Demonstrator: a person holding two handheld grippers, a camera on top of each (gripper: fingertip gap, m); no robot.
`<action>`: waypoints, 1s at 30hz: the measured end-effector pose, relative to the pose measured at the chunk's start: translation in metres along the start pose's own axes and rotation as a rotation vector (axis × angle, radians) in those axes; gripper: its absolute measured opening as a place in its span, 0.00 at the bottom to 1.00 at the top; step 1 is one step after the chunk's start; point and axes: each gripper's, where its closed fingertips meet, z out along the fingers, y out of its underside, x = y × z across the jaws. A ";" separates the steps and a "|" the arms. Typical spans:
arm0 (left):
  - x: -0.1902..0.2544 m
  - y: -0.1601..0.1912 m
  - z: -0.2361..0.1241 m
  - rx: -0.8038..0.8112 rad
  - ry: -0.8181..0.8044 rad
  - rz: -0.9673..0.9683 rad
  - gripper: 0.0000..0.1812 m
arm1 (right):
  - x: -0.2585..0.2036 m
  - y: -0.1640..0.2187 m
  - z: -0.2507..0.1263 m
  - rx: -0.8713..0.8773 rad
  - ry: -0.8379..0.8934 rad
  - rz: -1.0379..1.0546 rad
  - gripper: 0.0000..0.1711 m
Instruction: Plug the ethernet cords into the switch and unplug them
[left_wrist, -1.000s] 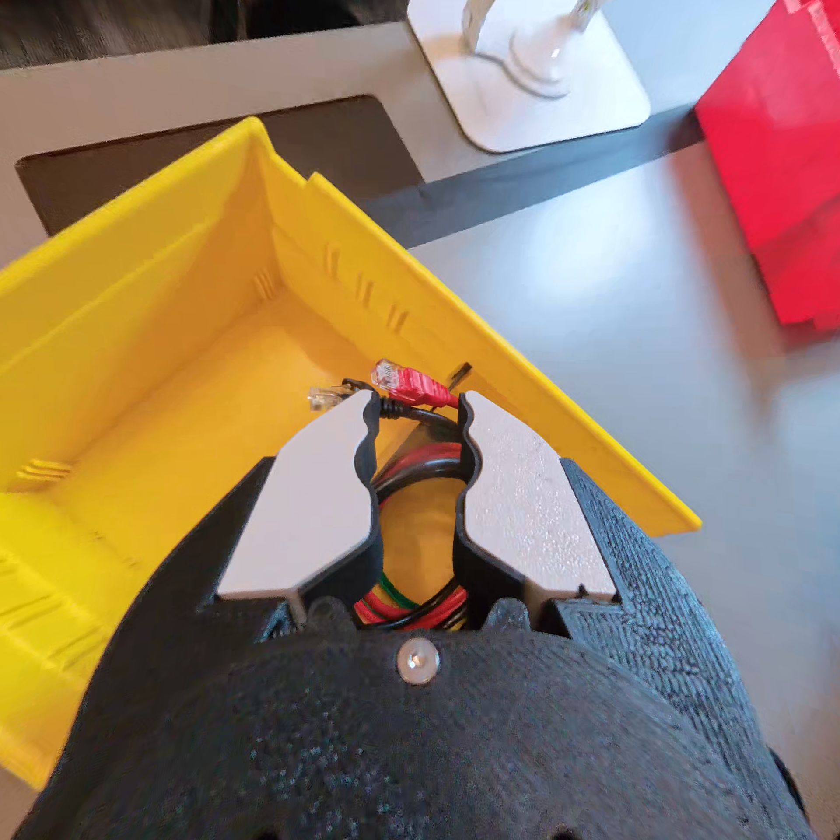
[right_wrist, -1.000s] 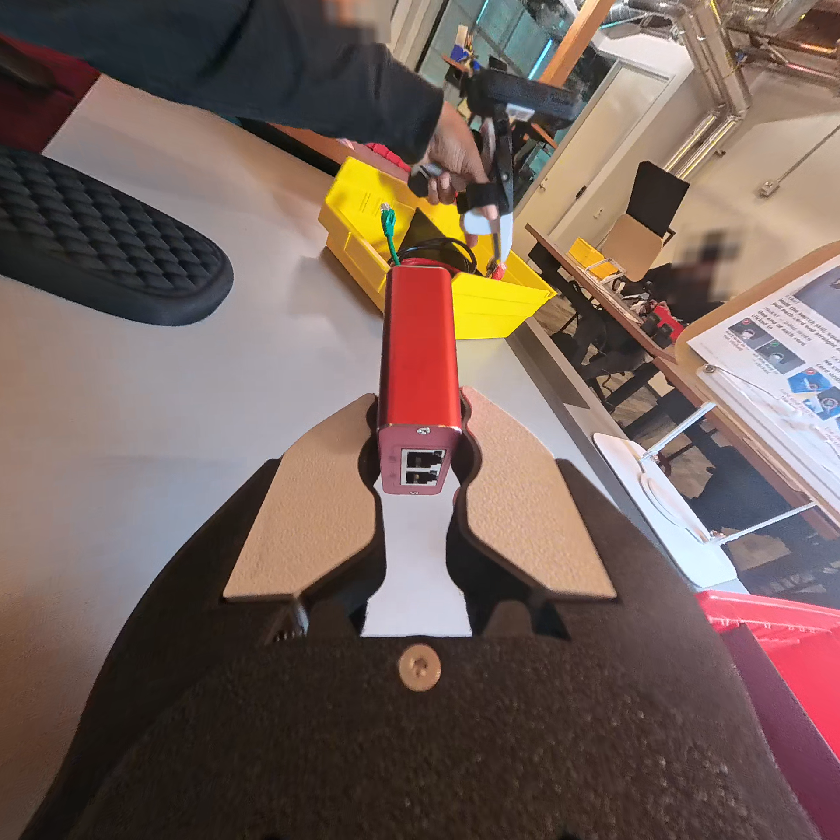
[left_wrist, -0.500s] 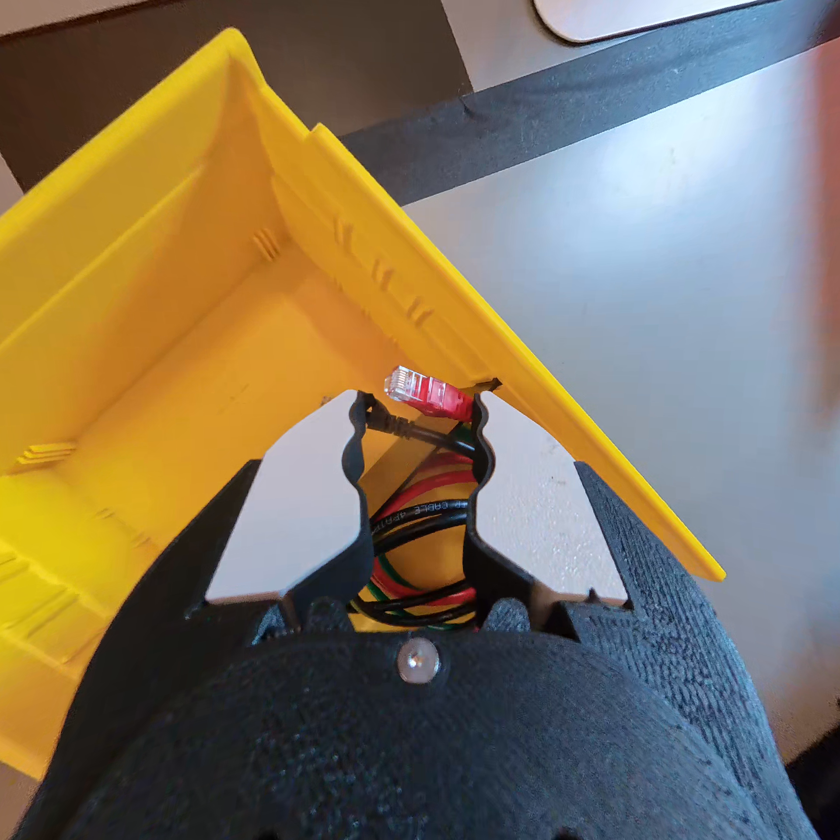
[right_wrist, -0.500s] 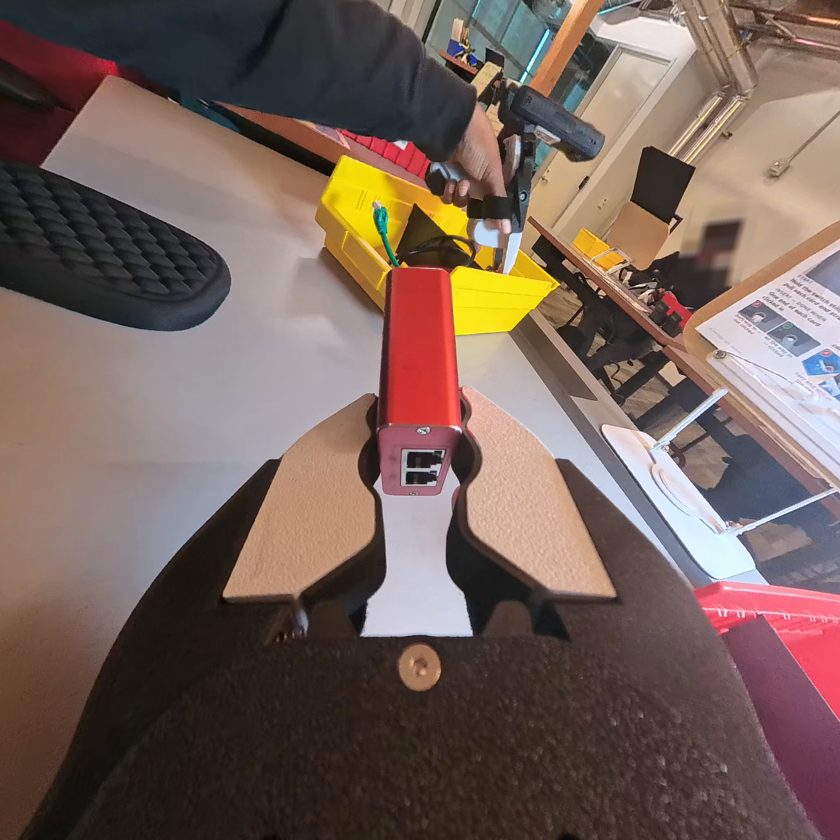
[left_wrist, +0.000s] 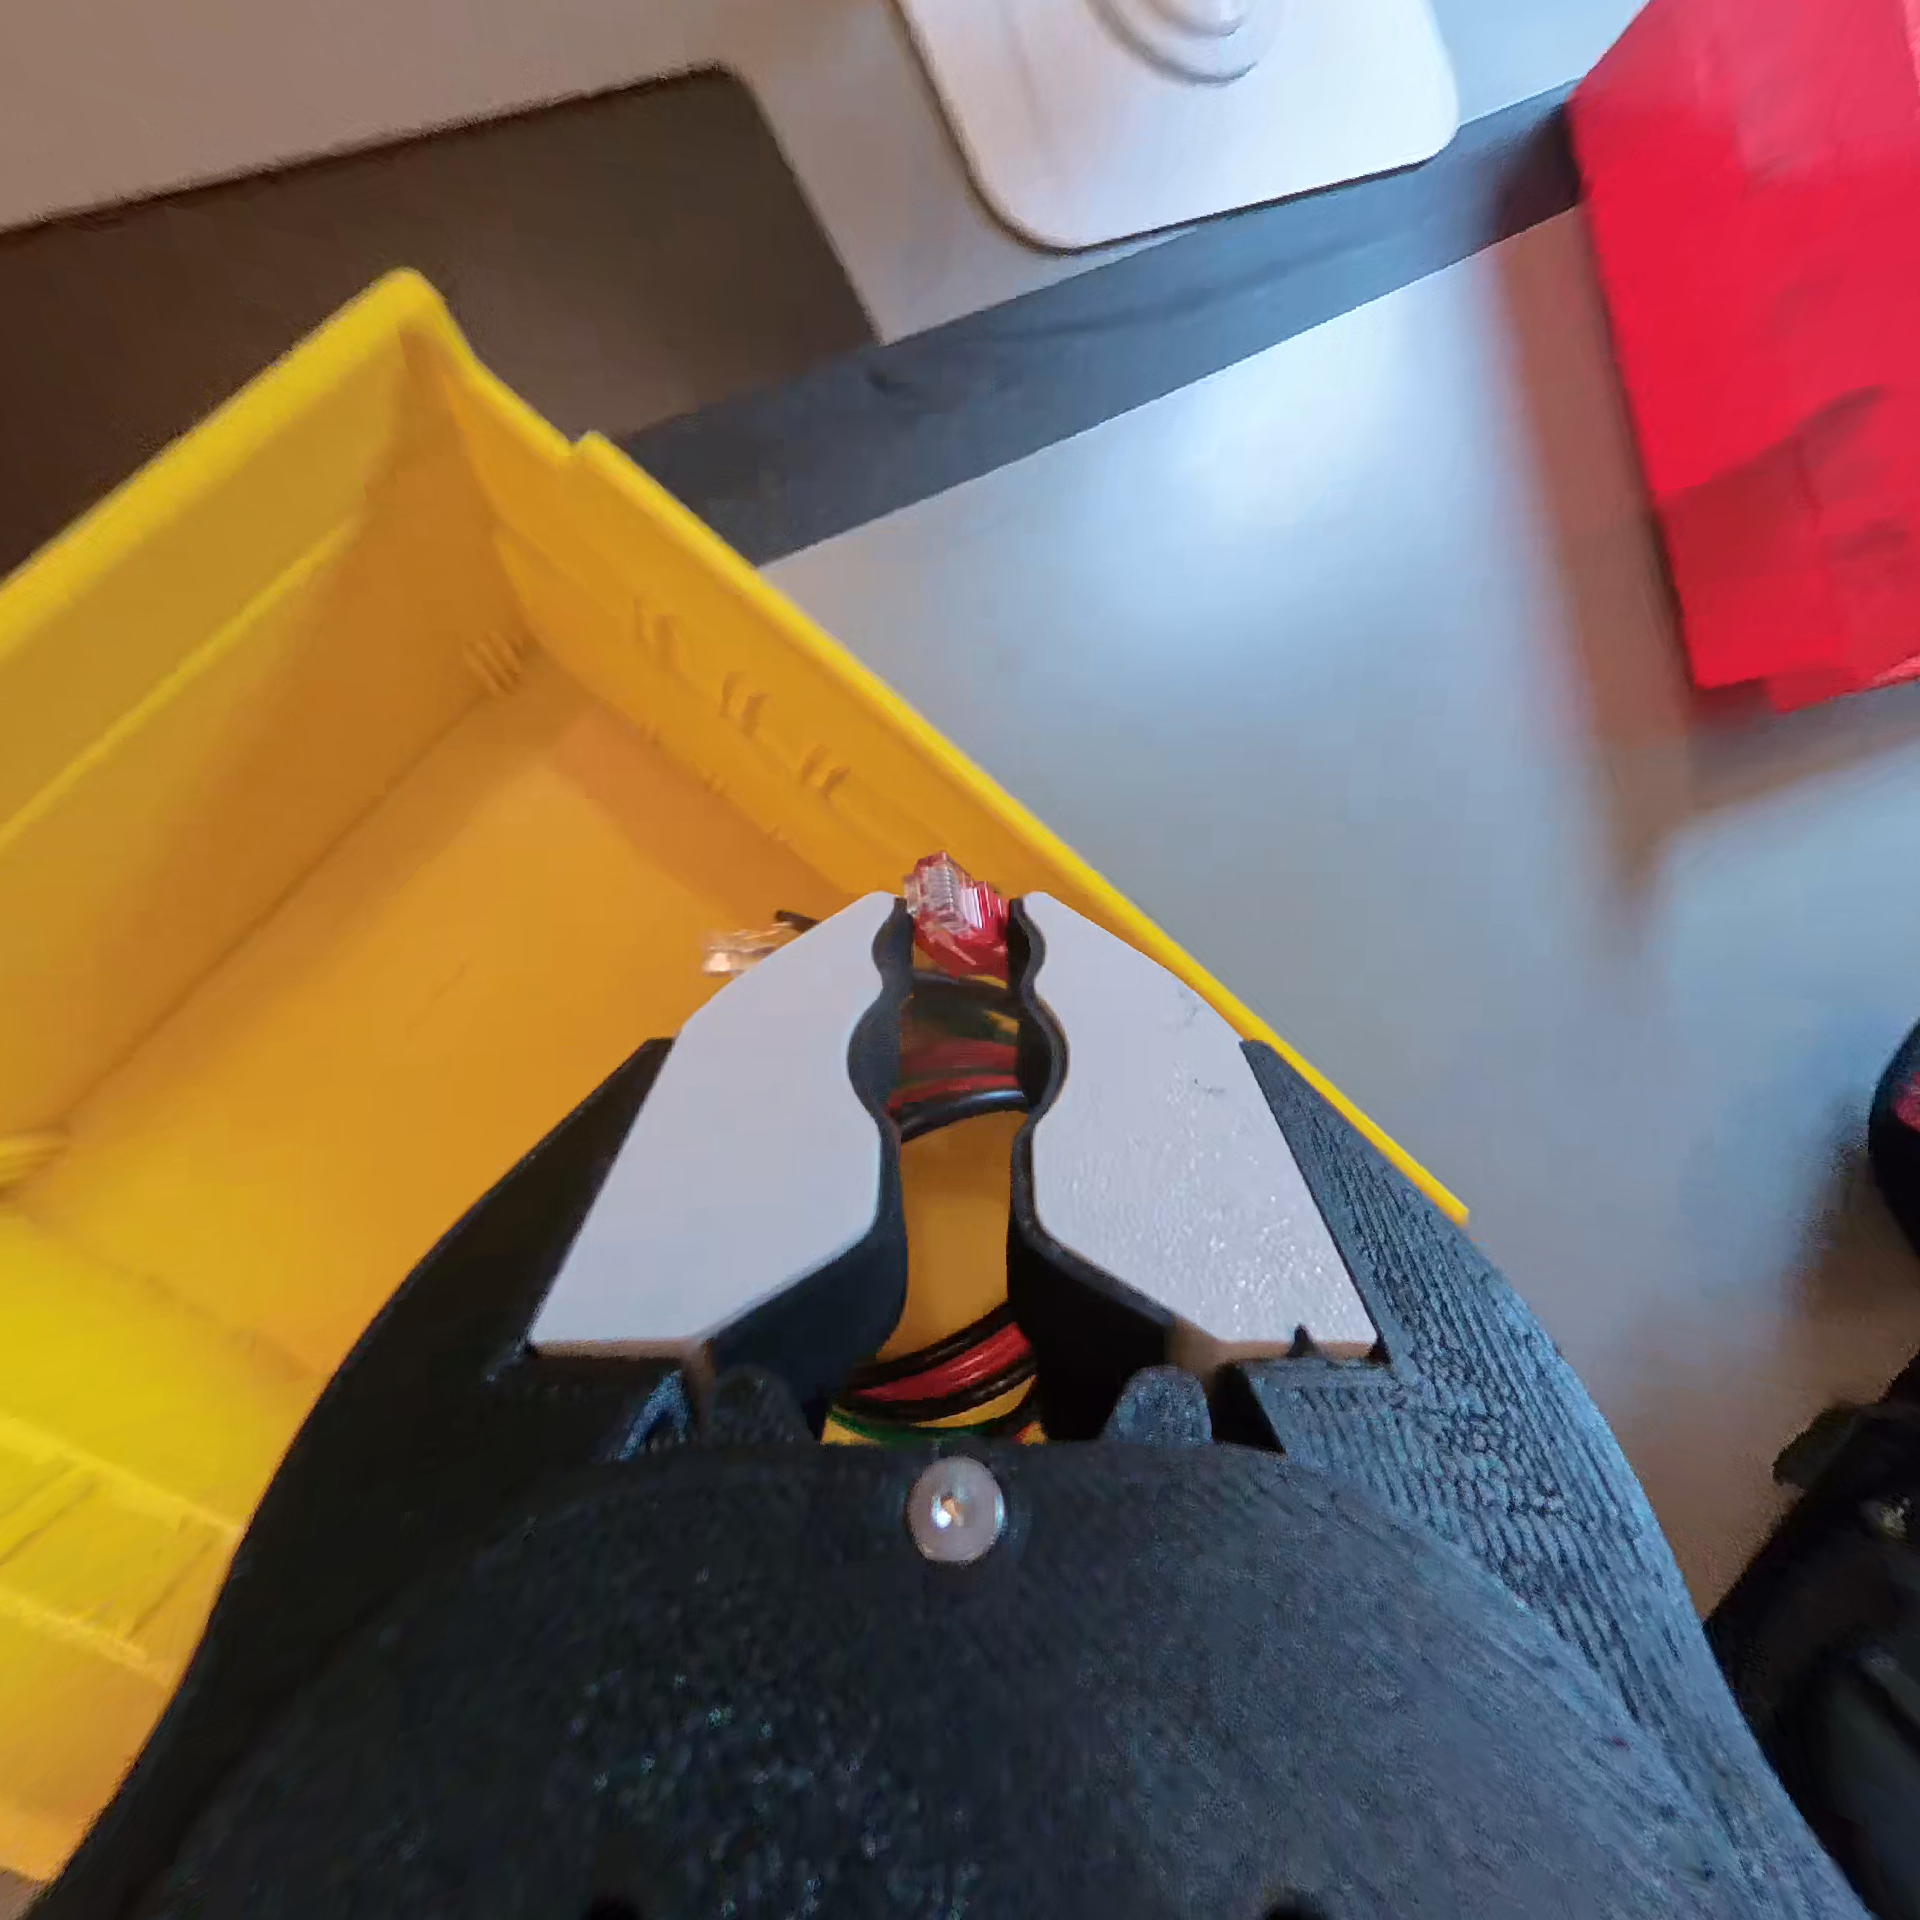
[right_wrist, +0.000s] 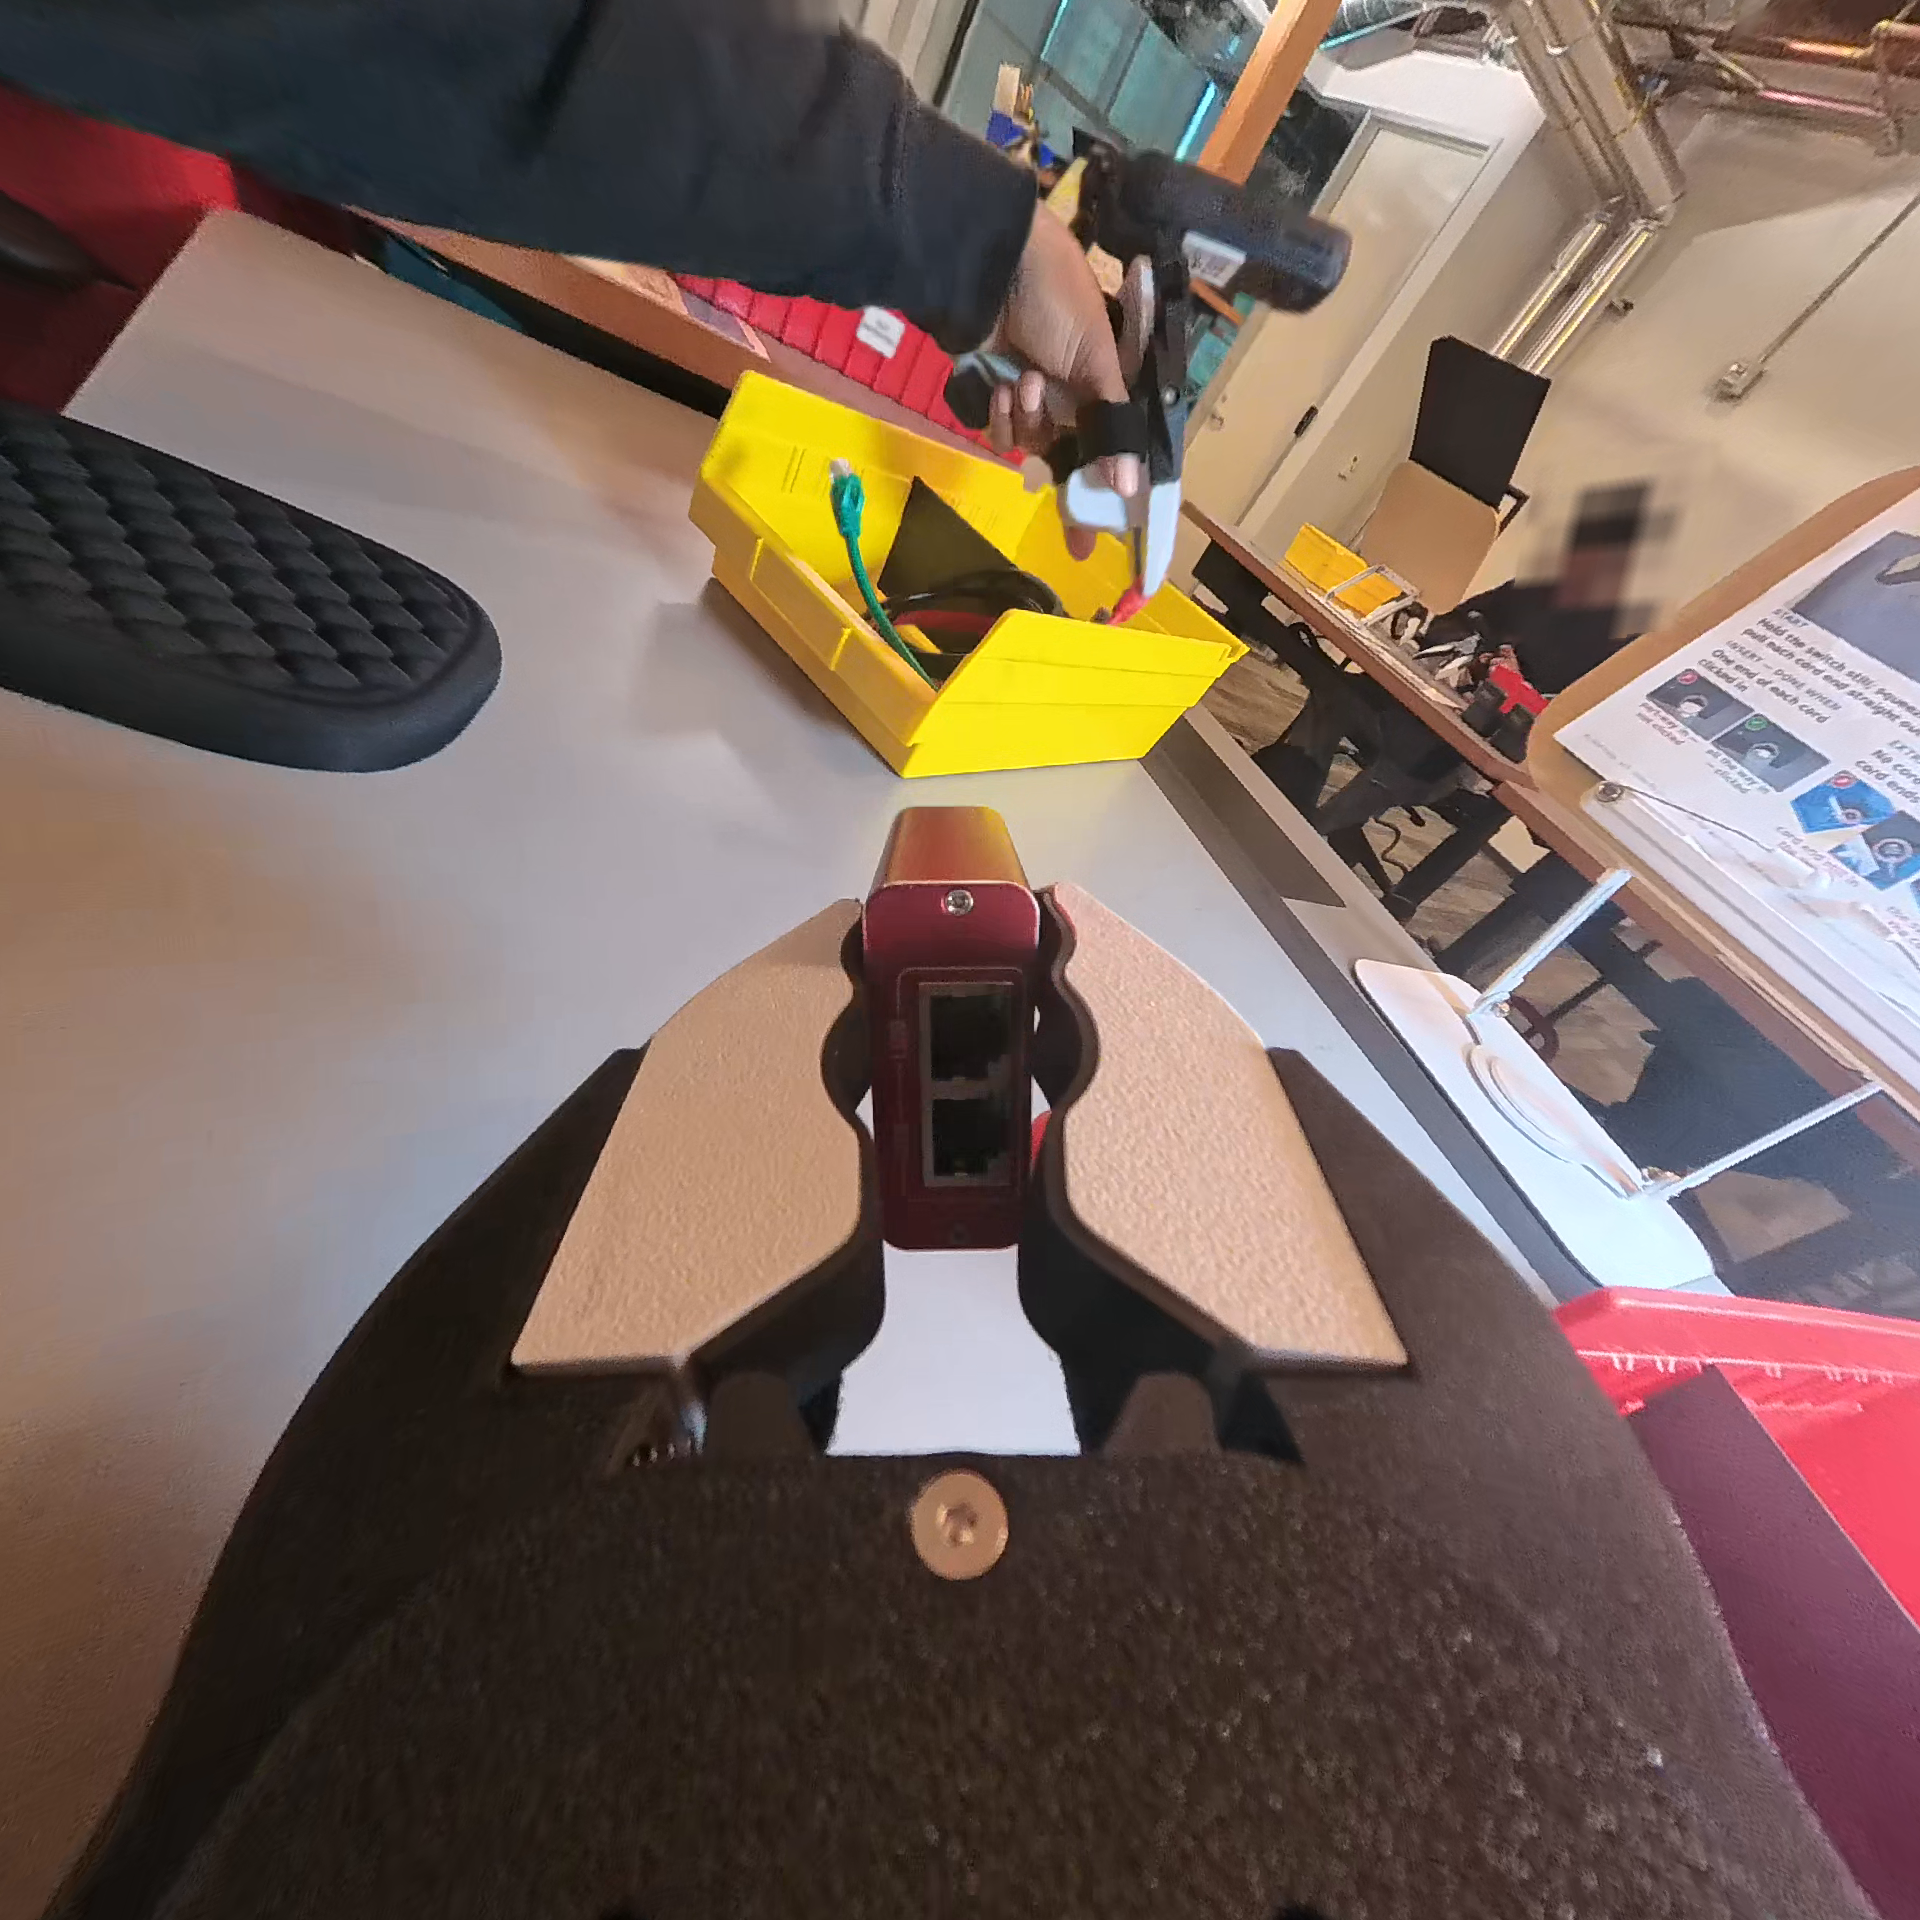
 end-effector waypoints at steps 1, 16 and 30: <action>0.006 -0.003 -0.006 0.015 0.003 0.024 0.09 | 0.000 -0.001 0.000 0.009 -0.006 0.012 0.15; 0.095 -0.052 -0.162 0.438 -0.030 0.289 0.08 | -0.006 -0.008 0.003 0.030 -0.025 0.003 0.15; 0.059 -0.044 -0.205 0.535 -0.148 0.215 0.08 | -0.004 -0.008 0.002 0.033 -0.018 0.017 0.15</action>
